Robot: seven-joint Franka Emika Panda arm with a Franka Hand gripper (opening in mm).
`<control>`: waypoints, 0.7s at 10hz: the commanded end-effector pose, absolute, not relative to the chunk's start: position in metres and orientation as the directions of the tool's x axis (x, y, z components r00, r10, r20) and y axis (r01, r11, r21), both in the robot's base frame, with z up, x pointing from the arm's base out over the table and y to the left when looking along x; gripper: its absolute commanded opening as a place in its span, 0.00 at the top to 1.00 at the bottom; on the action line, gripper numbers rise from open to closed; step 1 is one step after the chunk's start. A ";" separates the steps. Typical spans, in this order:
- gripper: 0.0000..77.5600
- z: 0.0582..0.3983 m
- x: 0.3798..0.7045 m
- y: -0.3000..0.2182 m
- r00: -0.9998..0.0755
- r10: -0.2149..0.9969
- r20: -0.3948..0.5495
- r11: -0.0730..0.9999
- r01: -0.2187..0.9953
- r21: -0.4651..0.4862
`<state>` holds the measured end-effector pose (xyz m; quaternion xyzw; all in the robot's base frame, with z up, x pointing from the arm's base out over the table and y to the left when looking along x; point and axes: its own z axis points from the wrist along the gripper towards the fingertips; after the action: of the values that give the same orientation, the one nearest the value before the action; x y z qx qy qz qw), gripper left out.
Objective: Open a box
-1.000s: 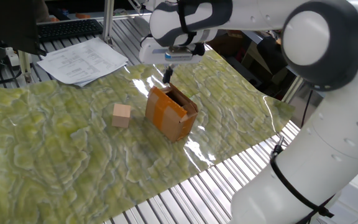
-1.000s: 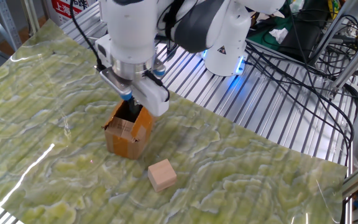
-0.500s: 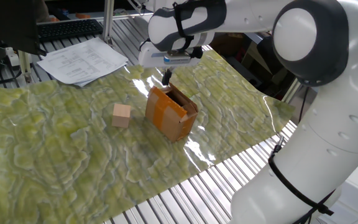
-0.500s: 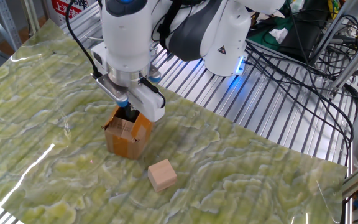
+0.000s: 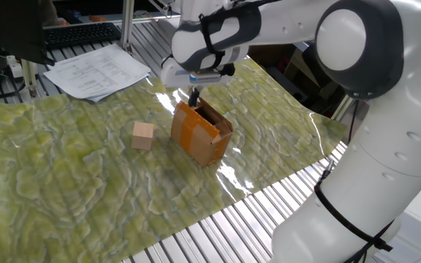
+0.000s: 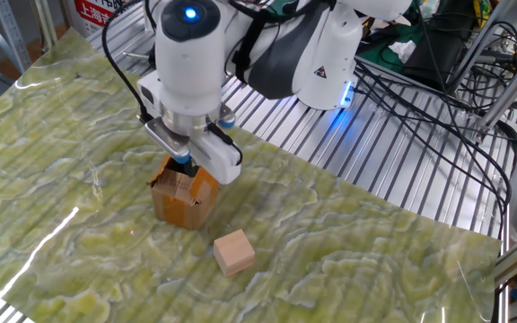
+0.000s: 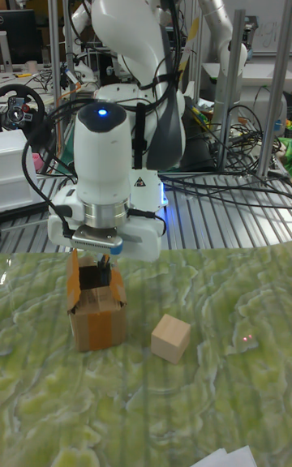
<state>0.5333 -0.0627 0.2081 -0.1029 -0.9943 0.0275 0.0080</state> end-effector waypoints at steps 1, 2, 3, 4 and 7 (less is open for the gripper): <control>1.00 0.203 0.532 -0.061 -0.979 0.204 0.004 0.976 0.203 -0.079; 1.00 0.204 0.532 -0.061 -0.978 0.210 0.003 0.975 0.209 -0.078; 1.00 0.206 0.532 -0.062 -0.978 0.210 0.003 0.975 0.209 -0.080; 1.00 0.207 0.533 -0.062 -0.978 0.207 0.003 0.975 0.206 -0.083; 1.00 0.217 0.535 -0.064 -0.985 0.175 0.006 0.979 0.173 -0.108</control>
<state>0.5329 -0.0628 0.2108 -0.0968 -0.9938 0.0537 0.0081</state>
